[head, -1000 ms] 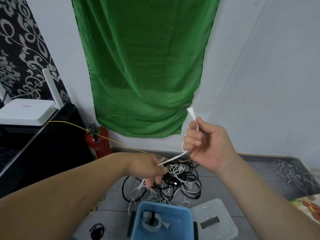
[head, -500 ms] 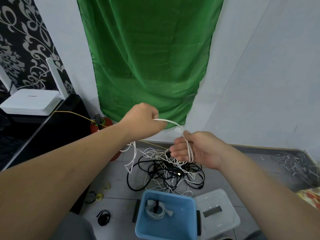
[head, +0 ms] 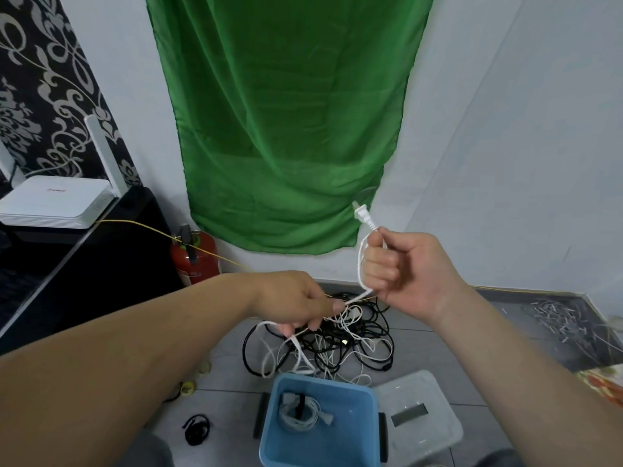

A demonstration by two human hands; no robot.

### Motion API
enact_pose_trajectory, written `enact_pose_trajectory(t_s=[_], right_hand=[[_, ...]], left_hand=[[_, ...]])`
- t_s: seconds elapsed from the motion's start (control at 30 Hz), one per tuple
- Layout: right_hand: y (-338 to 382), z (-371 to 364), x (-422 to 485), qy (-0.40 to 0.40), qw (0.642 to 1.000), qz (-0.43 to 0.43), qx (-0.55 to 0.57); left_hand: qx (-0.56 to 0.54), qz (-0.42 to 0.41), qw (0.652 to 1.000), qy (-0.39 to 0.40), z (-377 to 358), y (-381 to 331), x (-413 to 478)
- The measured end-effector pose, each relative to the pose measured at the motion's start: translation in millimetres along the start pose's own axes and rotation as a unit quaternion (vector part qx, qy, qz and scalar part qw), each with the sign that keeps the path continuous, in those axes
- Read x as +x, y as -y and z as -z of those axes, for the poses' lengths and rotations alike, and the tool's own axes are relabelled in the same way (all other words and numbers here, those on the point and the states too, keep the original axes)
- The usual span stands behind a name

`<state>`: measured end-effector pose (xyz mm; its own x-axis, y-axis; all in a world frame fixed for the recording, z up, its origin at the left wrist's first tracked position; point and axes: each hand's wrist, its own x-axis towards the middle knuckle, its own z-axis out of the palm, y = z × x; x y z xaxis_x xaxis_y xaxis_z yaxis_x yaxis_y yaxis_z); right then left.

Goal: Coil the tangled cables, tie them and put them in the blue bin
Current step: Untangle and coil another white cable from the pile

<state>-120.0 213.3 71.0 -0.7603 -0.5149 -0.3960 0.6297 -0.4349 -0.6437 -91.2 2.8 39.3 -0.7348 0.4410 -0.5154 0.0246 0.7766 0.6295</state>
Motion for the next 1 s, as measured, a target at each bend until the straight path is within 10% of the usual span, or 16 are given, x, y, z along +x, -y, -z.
enact_pose_trajectory(t_s=[0.17,0.4,0.57,0.77,1.0], right_hand=[[2,6,-9,0.109,0.953,-0.157,-0.234],[-28,-6,-3,-0.030,0.803,-0.198,-0.561],[-33,-1,16,-0.142,0.905,-0.073,-0.394],[-29,2,23,-0.166,0.973,0.010,-0.160],[-12,-6,14,-0.142,0.982,0.108,0.069]], left_hand=[[0.096,-0.015,0.994,-0.056,21,25,0],[0.180,-0.053,0.946,-0.264,32,12,-2],[0.172,-0.080,0.920,-0.344,25,-6,1],[0.039,-0.125,0.965,-0.225,-5,-26,4],[0.034,-0.074,0.992,-0.092,-3,-6,13]])
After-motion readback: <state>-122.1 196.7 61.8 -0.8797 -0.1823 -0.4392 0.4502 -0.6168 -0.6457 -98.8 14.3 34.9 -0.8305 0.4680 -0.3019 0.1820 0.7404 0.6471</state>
